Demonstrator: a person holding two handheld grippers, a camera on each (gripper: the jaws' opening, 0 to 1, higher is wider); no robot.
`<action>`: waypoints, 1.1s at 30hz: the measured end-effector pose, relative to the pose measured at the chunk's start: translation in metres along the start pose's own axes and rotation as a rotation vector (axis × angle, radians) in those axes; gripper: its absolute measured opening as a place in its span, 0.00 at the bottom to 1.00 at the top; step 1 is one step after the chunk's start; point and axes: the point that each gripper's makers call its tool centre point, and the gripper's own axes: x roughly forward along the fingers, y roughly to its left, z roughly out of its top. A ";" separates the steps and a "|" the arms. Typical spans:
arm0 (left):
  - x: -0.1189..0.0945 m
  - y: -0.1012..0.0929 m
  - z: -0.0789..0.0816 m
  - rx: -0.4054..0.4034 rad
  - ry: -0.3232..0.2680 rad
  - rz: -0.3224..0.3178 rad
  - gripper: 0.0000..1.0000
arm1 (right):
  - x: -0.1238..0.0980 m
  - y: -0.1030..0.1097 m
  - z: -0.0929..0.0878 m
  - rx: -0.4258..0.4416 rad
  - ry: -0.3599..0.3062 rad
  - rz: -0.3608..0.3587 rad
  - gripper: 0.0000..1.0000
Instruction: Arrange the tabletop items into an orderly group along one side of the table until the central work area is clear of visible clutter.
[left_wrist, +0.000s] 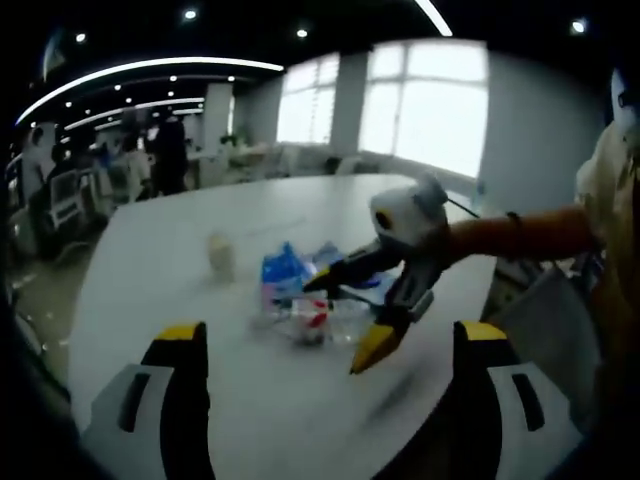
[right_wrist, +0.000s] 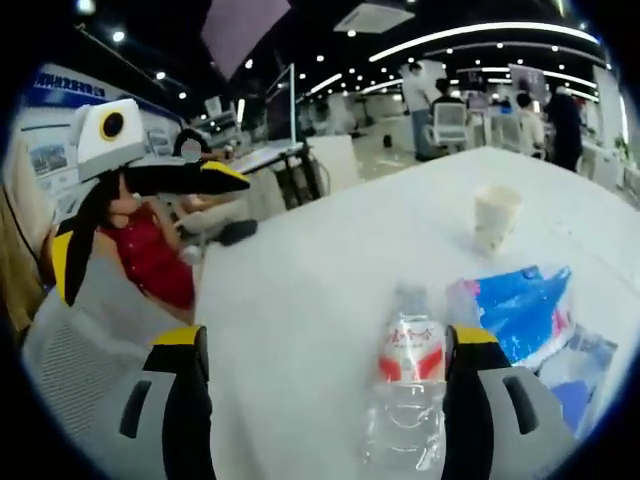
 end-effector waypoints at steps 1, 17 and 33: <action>0.000 0.000 0.000 -0.003 0.000 0.000 0.99 | 0.001 -0.003 0.000 0.007 0.003 -0.003 0.97; -0.007 0.001 -0.002 0.001 0.012 0.011 0.98 | 0.019 -0.031 -0.027 -0.005 0.152 -0.085 0.80; -0.014 -0.006 0.002 -0.014 0.001 0.008 0.96 | 0.012 -0.055 -0.038 0.001 0.364 -0.206 0.42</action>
